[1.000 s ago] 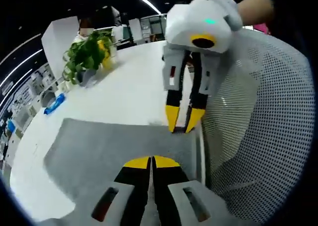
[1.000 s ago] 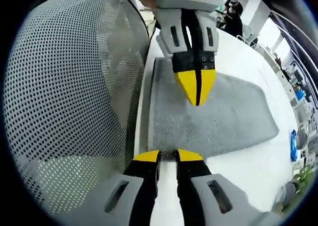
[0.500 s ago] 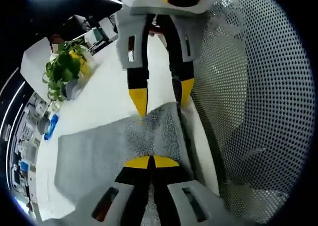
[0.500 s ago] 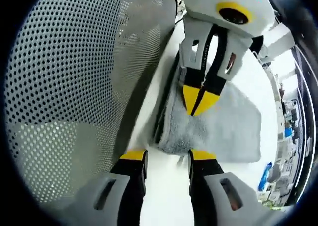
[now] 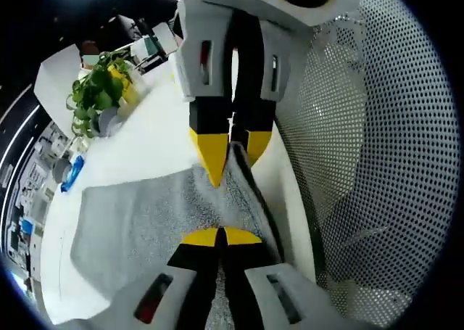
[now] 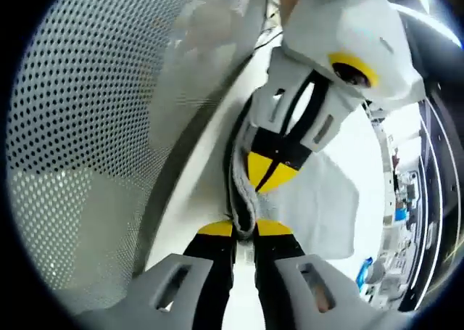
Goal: Fold the towel on the table until its edges align and the towel forms a compact rectangular stack.
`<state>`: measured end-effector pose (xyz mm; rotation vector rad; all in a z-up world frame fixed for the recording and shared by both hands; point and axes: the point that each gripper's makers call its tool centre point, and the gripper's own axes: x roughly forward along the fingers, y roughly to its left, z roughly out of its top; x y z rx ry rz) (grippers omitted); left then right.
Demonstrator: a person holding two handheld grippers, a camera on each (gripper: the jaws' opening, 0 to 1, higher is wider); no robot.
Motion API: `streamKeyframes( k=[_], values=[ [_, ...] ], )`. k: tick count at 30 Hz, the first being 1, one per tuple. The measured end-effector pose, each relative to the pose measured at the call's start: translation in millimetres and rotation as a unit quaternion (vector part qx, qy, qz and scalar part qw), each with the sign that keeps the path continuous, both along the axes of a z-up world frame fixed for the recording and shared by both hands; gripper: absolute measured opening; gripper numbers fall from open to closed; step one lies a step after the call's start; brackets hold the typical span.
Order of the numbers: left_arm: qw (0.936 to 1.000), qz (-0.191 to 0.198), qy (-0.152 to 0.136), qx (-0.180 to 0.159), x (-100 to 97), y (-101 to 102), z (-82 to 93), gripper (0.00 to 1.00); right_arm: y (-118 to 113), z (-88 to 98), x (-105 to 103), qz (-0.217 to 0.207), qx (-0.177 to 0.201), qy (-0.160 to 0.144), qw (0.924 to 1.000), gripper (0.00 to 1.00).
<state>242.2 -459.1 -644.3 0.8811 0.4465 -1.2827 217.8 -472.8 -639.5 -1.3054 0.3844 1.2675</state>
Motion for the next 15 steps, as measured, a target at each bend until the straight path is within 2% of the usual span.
streamKeyframes(
  k=[1,2,3,4,5,6,7,8,9,10,12,13,14,15],
  values=[
    [0.9996,0.027,-0.011,-0.002,8.2,4,6.2,0.09,1,2.9,2,-0.019,0.017,0.011,0.9996,0.05],
    [0.9971,0.050,-0.056,-0.012,25.4,6,20.9,0.16,-2,9.9,7,-0.034,0.031,0.017,0.9988,0.05],
    [0.9943,0.058,-0.086,-0.025,34.2,7,32.6,0.19,-4,16.0,11,-0.054,0.050,0.031,0.9968,0.05],
    [0.9907,0.065,-0.107,-0.054,40.6,6,49.4,0.19,-5,16.2,13,-0.069,0.061,0.043,0.9949,0.05],
    [0.9894,0.073,-0.096,-0.081,40.2,5,57.3,0.18,-6,16.8,14,-0.084,0.071,0.053,0.9926,0.05],
    [0.9870,0.084,-0.055,-0.125,34.3,0,66.7,0.18,-7,19.5,16,-0.104,0.086,0.069,0.9884,0.05],
    [0.9850,0.084,-0.034,-0.147,30.1,-2,72.3,0.18,-7,20.3,17,-0.109,0.091,0.074,0.9871,0.05],
    [0.9838,0.075,-0.014,-0.162,24.4,-6,76.0,0.18,-9,22.2,19,-0.127,0.105,0.085,0.9826,0.05],
    [0.9819,0.059,0.017,-0.179,13.4,-12,78.7,0.19,-9,23.2,20,-0.136,0.111,0.092,0.9801,0.05],
    [0.9801,0.052,0.034,-0.189,7.4,-16,80.0,0.19,-10,23.7,22,-0.151,0.120,0.106,0.9754,0.05],
    [0.9793,0.037,0.067,-0.187,-4.9,-22,74.8,0.22,-11,24.7,24,-0.177,0.137,0.130,0.9660,0.04],
    [0.9815,0.023,0.073,-0.175,-11.5,-25,68.8,0.25,-10,25.7,24,-0.185,0.145,0.140,0.9619,0.04],
    [0.9837,0.017,0.065,-0.167,-13.1,-27,63.9,0.27,-8,27.4,24,-0.196,0.159,0.155,0.9553,0.04],
    [0.9899,0.010,0.035,-0.137,-10.2,-24,55.8,0.29,-7,28.6,25,-0.203,0.165,0.161,0.9515,0.04]
  ],
)
